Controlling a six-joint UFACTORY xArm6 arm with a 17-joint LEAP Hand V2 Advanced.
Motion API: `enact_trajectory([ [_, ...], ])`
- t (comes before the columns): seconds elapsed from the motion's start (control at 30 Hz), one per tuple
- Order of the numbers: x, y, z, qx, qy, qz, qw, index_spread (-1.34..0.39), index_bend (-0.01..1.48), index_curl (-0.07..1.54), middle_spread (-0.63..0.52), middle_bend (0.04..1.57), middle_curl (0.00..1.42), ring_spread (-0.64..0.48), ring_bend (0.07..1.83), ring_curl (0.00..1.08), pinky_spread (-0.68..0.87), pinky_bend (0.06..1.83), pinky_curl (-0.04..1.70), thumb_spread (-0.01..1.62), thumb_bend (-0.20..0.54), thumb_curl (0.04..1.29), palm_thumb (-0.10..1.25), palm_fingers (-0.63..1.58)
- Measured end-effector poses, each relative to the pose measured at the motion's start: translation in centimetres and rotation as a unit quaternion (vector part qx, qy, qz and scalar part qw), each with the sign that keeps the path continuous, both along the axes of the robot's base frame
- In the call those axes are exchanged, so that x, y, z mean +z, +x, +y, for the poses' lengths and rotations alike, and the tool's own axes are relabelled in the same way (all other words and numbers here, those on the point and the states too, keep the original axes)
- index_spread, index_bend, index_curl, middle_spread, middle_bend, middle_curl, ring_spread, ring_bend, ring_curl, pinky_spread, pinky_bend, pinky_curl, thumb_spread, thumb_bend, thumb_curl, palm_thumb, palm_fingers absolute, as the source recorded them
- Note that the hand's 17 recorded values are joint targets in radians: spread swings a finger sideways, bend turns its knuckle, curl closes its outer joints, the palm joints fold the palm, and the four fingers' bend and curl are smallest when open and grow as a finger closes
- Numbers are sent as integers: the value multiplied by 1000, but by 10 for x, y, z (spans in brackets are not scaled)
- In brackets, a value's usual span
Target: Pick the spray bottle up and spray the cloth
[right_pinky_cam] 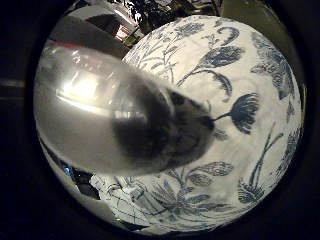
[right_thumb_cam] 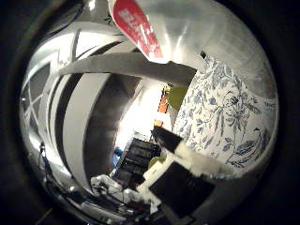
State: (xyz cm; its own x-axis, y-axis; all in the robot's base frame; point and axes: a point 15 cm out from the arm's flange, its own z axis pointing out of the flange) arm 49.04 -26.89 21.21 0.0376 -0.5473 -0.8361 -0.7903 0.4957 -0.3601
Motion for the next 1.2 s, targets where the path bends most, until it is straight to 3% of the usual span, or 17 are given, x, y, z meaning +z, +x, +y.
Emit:
enact_trajectory([
  [0.07, 0, 1, 0, -1, -1, 1, 1000, -263, 294, 377, -128, 597, 444, -116, 760, 380, -89, 547, 327, 900, -1, 351, 745, 1290],
  [0.13, 1, 3, 9, 6, 11, 6, 1000, -297, 484, 470, -168, 760, 510, -165, 879, 440, -249, 722, 401, 895, -4, 378, 828, 1437],
  [0.27, -1, 8, 40, 36, 48, 22, 998, -266, 868, 644, -146, 1042, 601, -172, 1151, 537, -304, 1016, 543, 879, -10, 435, 956, 1414],
  [0.4, 6, 7, 56, 56, 71, 20, 996, -223, 1037, 708, -121, 1186, 631, -170, 1302, 581, -262, 1174, 650, 876, -16, 474, 1007, 1301],
  [0.57, 25, 6, 75, 82, 75, 17, 994, -197, 1136, 719, -99, 1272, 630, -164, 1393, 608, -216, 1235, 774, 923, -13, 505, 1053, 1223],
  [0.83, 92, -7, 95, 111, 44, -4, 993, -174, 1185, 699, -86, 1321, 604, -159, 1431, 608, -186, 1193, 919, 1000, -14, 532, 1079, 1197],
  [1.2, 144, -80, 110, 188, 6, 97, 977, -174, 1199, 675, -83, 1337, 577, -157, 1444, 599, -190, 1117, 1074, 1040, -14, 544, 1077, 1200],
])
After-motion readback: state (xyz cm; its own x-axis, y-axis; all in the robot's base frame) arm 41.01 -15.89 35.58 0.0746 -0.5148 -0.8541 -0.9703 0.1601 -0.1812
